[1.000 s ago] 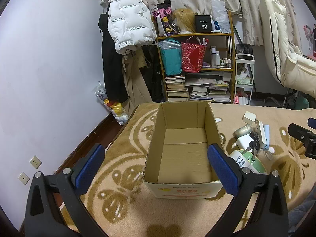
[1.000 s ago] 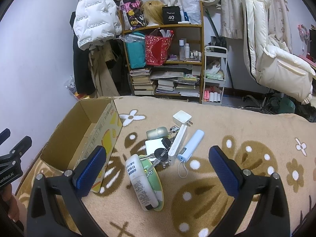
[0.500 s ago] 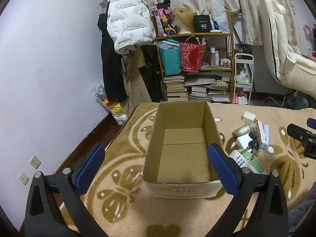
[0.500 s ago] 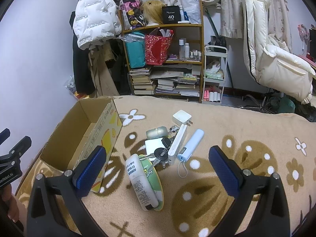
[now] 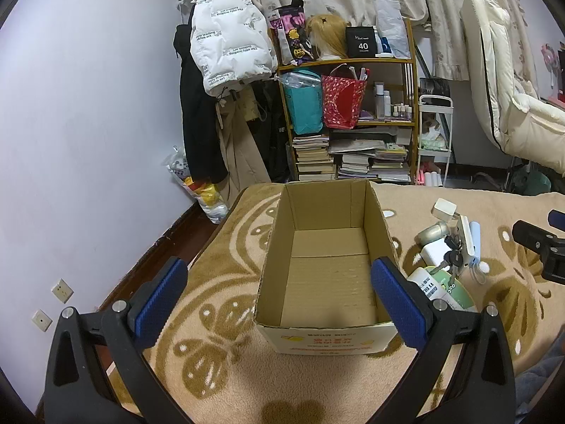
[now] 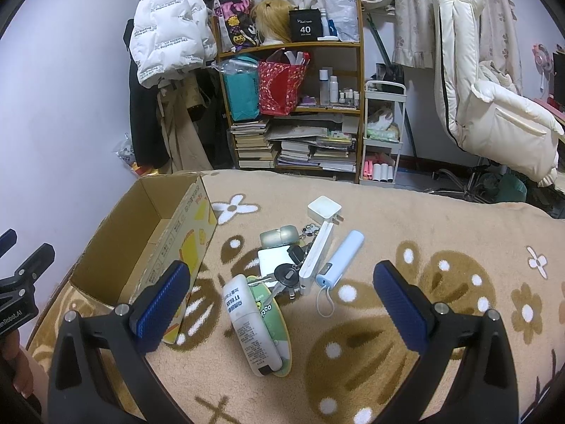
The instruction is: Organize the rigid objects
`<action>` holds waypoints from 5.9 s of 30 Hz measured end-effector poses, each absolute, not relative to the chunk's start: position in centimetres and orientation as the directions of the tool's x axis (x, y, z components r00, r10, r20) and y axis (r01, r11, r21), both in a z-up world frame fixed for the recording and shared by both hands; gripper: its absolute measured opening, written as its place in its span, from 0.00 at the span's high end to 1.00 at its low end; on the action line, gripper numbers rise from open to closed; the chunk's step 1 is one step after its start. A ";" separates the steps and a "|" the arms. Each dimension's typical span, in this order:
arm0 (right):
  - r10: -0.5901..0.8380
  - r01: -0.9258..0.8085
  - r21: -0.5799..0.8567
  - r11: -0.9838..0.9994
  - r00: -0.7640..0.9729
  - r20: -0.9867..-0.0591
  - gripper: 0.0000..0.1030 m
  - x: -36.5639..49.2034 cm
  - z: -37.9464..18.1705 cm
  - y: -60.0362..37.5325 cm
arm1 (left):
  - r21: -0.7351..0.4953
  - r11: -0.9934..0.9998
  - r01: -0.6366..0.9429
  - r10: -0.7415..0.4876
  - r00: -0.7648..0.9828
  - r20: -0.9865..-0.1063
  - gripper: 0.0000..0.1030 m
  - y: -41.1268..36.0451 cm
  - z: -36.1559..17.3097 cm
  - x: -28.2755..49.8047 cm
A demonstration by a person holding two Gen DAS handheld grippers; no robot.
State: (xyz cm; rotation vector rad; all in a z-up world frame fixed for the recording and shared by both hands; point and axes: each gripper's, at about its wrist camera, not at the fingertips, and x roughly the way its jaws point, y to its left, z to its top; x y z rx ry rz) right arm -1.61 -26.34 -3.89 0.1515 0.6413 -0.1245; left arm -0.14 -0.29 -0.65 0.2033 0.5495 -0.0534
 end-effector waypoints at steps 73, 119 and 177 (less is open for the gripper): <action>0.004 0.065 0.048 0.997 0.555 -0.832 0.32 8.3 -14.6 -22.6 | 0.295 0.953 0.062 0.226 0.503 -0.834 0.22 3.0 -10.3 14.7; -0.025 -0.025 -0.042 0.999 0.473 -0.881 0.58 7.9 -17.3 -18.9 | 0.263 0.956 0.127 0.173 0.479 -0.860 0.77 1.6 -11.6 14.1; 0.278 -0.068 0.314 0.947 0.664 -0.694 0.58 14.7 -7.3 -13.4 | 0.273 0.954 0.123 0.182 0.486 -0.855 0.77 1.5 -11.6 13.9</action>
